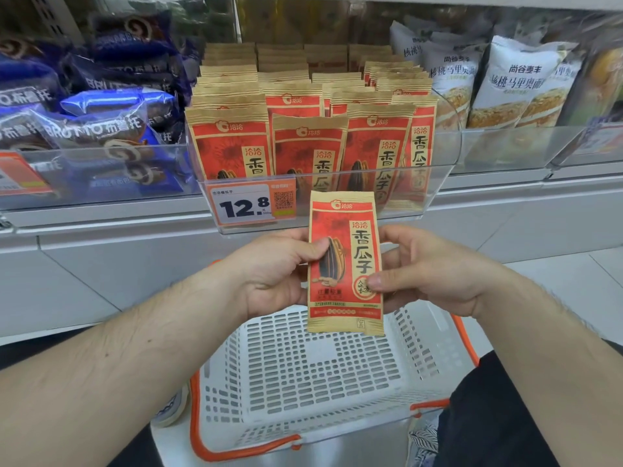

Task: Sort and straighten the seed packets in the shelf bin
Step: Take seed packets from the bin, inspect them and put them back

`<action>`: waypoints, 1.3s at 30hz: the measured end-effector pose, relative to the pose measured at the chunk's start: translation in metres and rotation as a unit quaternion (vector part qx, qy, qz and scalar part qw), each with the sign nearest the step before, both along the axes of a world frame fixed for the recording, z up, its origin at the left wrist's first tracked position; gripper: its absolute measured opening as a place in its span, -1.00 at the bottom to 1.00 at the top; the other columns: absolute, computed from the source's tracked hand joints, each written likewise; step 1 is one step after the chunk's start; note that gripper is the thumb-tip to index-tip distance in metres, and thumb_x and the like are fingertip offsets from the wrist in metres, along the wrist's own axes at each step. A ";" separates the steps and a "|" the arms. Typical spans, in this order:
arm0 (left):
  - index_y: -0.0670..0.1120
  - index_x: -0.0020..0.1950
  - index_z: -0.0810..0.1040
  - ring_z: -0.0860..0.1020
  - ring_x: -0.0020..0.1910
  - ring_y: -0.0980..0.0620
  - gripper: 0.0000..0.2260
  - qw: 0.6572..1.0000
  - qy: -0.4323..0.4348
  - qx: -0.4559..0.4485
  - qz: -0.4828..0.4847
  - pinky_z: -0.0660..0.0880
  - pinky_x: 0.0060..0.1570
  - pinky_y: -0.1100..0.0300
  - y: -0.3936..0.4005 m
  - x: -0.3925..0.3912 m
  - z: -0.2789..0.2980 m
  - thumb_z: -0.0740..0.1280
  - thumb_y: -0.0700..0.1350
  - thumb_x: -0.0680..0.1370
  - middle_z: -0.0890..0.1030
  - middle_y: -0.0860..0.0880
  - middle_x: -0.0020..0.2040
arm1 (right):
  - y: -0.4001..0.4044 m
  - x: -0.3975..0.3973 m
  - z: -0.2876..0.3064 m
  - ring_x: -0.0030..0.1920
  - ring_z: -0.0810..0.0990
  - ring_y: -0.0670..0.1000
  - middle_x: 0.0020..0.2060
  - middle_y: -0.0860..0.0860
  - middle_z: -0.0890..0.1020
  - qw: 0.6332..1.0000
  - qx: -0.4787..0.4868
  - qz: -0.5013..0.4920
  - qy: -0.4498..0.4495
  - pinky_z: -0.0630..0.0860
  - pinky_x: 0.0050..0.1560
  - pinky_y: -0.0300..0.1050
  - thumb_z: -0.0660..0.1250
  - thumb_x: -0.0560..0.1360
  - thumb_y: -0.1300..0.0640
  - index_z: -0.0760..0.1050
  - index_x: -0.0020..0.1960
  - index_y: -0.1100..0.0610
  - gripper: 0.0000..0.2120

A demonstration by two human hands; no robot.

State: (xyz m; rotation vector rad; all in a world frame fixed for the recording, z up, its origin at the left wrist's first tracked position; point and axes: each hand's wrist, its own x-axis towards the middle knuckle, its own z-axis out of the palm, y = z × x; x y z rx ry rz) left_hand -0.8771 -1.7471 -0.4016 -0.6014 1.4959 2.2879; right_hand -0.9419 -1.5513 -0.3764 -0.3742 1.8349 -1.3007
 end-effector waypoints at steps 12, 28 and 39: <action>-0.12 0.14 0.61 0.65 -0.07 -0.02 -0.86 0.994 -0.024 -0.105 -0.025 0.61 0.01 -0.14 0.013 -0.006 -0.008 0.28 -0.18 0.65 0.72 -0.06 -0.08 | 0.003 0.005 -0.007 -0.17 0.72 0.17 -0.21 0.19 0.71 0.997 0.067 -0.001 0.042 0.67 -0.23 -0.08 0.47 0.43 0.36 0.40 0.18 0.20 -0.60; -0.10 0.14 0.62 0.61 -0.25 0.07 -0.80 0.984 0.017 -0.113 -0.136 0.53 -0.16 0.04 0.036 -0.042 -0.021 0.42 -0.09 0.54 0.65 -0.02 -0.20 | -0.004 -0.022 -0.023 -0.31 0.65 -0.02 -0.23 0.03 0.66 0.978 0.105 -0.030 0.178 0.59 -0.15 0.02 0.19 0.65 0.00 0.55 -0.04 0.13 -0.74; -0.02 0.00 0.68 0.66 -0.04 -0.07 -0.81 0.988 -0.035 -0.072 -0.128 0.51 -0.03 -0.09 0.034 -0.059 -0.028 0.30 -0.22 0.54 0.70 -0.08 -0.14 | -0.017 -0.032 -0.037 -0.46 0.50 -0.04 -0.43 0.11 0.56 0.985 0.008 -0.174 -0.010 0.44 -0.38 -0.20 0.22 0.62 0.25 0.51 -0.26 0.22 -0.71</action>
